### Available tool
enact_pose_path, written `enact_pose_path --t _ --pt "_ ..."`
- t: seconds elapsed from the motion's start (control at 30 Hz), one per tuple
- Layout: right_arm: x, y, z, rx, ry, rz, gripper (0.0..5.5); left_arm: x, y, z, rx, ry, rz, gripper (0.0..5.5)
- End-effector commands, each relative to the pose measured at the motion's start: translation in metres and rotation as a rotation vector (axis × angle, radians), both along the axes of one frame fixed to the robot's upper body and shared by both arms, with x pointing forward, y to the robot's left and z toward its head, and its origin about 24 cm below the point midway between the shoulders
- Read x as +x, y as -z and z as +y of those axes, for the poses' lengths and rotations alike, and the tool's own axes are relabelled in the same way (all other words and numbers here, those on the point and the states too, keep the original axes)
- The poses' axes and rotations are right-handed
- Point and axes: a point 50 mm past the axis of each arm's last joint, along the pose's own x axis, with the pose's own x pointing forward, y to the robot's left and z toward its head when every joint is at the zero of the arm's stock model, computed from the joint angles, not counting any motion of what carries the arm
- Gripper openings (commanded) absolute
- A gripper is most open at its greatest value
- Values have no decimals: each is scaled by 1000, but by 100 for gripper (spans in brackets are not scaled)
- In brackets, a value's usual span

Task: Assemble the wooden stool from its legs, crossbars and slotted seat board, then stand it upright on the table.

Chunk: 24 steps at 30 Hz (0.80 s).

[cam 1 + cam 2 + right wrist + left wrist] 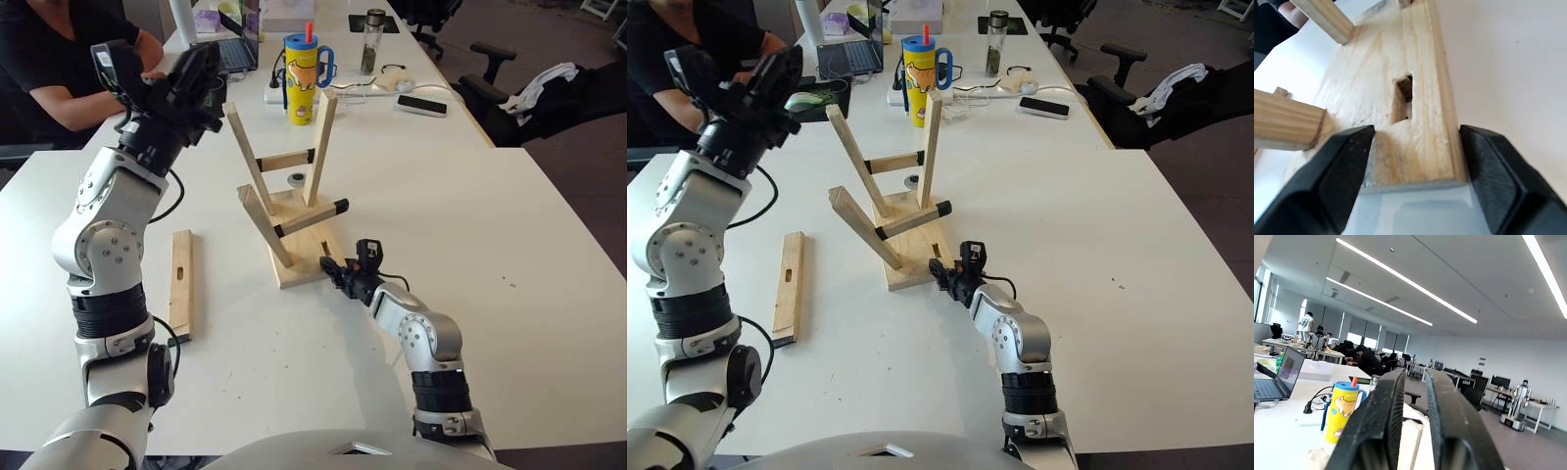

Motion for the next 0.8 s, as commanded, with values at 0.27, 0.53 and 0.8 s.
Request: enact_pose_path --t 0.27,0.53,0.8 --pt "-8 26 5 -49 -41 126 324 -20 125 -42 470 205 535 77" --pt "-6 26 7 -44 -48 123 324 -4 31 -38 199 -7 62 77" --pt "-2 12 18 57 -42 94 324 13 15 55 176 -616 89 97"
